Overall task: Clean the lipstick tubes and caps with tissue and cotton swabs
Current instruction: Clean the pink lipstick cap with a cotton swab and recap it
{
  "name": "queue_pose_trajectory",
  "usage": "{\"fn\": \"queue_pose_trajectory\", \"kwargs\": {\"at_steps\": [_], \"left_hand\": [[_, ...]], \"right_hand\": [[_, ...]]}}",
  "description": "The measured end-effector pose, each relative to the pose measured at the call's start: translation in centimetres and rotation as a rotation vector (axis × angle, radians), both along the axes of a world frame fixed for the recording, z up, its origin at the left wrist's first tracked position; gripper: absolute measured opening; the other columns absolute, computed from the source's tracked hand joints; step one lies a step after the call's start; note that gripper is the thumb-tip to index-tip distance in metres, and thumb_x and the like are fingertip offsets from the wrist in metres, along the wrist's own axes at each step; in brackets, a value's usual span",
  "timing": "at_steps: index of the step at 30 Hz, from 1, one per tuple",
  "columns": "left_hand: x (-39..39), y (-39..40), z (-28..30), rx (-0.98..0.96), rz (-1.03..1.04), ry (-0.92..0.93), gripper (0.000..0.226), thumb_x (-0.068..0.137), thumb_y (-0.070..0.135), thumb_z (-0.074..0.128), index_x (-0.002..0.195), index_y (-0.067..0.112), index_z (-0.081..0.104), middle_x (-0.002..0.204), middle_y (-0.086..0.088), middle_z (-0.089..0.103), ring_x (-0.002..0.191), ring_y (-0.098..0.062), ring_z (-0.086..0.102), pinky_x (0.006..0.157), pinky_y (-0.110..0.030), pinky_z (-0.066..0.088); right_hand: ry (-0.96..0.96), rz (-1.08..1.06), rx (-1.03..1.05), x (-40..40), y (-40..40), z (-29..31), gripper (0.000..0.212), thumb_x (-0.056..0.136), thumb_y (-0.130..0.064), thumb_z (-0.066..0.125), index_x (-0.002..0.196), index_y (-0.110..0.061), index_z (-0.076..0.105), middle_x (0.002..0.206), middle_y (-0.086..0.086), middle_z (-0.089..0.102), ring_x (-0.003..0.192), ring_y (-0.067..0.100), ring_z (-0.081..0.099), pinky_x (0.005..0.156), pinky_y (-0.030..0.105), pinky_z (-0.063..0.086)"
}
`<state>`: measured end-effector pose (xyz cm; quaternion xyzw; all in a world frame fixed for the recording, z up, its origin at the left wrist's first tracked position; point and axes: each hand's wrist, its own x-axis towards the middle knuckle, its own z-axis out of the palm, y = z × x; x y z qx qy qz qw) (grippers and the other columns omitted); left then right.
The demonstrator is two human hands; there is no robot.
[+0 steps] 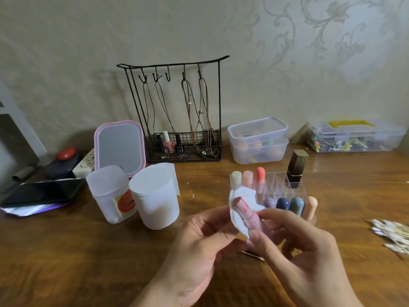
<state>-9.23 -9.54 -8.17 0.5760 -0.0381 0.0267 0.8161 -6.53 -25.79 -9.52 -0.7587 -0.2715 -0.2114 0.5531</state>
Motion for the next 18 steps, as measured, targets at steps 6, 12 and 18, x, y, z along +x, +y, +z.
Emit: {"fn": "queue_pose_trajectory", "kwargs": {"at_steps": [6, 12, 18], "left_hand": [[0.0, -0.1, -0.2, 0.054, 0.060, -0.072, 0.023, 0.068, 0.025, 0.070, 0.089, 0.023, 0.079, 0.095, -0.006, 0.075, 0.095, -0.021, 0.070, 0.078, -0.027, 0.054], [0.5, -0.5, -1.6, 0.029, 0.143, -0.144, 0.051, 0.062, 0.047, 0.084, 0.093, 0.008, 0.076, 0.096, -0.019, 0.071, 0.092, -0.029, 0.064, 0.087, -0.039, 0.052], [0.3, -0.7, -1.6, 0.044, 0.178, -0.223, 0.042, 0.065, 0.050, 0.081, 0.091, 0.017, 0.078, 0.090, -0.009, 0.073, 0.089, -0.022, 0.067, 0.079, -0.029, 0.053]], "right_hand": [[-0.090, -0.030, -0.078, 0.1, -0.1, 0.0, 0.021, 0.083, -0.039, 0.072, 0.100, -0.026, 0.076, 0.079, -0.015, 0.064, 0.058, 0.006, 0.056, 0.043, 0.021, 0.043], [-0.029, -0.025, -0.096, 0.3, 0.1, -0.6, 0.032, 0.079, -0.046, 0.069, 0.100, -0.025, 0.077, 0.085, -0.018, 0.067, 0.065, 0.004, 0.062, 0.054, 0.014, 0.049], [0.419, 0.254, 0.122, -0.9, 0.5, 0.1, 0.011, 0.083, -0.031, 0.076, 0.093, -0.027, 0.078, 0.078, 0.000, 0.075, 0.073, 0.013, 0.071, 0.068, 0.027, 0.058]]}}
